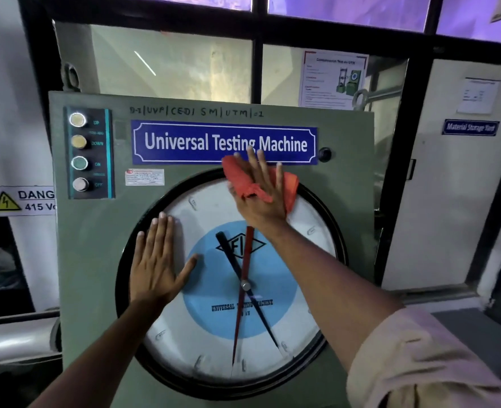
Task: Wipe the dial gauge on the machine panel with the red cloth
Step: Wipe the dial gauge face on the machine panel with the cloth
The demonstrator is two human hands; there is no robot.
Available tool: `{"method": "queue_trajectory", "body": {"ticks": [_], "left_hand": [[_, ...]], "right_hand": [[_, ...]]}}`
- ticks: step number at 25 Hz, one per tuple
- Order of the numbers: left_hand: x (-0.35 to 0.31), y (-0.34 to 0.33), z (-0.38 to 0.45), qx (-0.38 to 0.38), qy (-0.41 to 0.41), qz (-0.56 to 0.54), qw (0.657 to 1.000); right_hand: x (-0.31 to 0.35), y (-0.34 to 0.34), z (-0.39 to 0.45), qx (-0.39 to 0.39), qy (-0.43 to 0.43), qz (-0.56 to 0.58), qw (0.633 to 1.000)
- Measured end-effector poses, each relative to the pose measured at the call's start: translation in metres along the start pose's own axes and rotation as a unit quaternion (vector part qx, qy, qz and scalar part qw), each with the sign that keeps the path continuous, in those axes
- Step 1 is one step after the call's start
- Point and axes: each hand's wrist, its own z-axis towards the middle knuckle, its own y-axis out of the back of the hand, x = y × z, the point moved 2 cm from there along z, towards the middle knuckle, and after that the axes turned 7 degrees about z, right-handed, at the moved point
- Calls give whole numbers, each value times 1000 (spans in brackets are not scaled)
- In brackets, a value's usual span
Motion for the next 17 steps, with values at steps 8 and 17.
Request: {"method": "queue_trajectory", "body": {"ticks": [8, 17], "left_hand": [[-2, 18, 2, 29, 2, -10, 1000], [-4, 18, -15, 46, 21, -12, 999]], "right_hand": [[-67, 11, -144, -46, -227, 31, 972], [-44, 0, -162, -83, -380, 36, 921]]}}
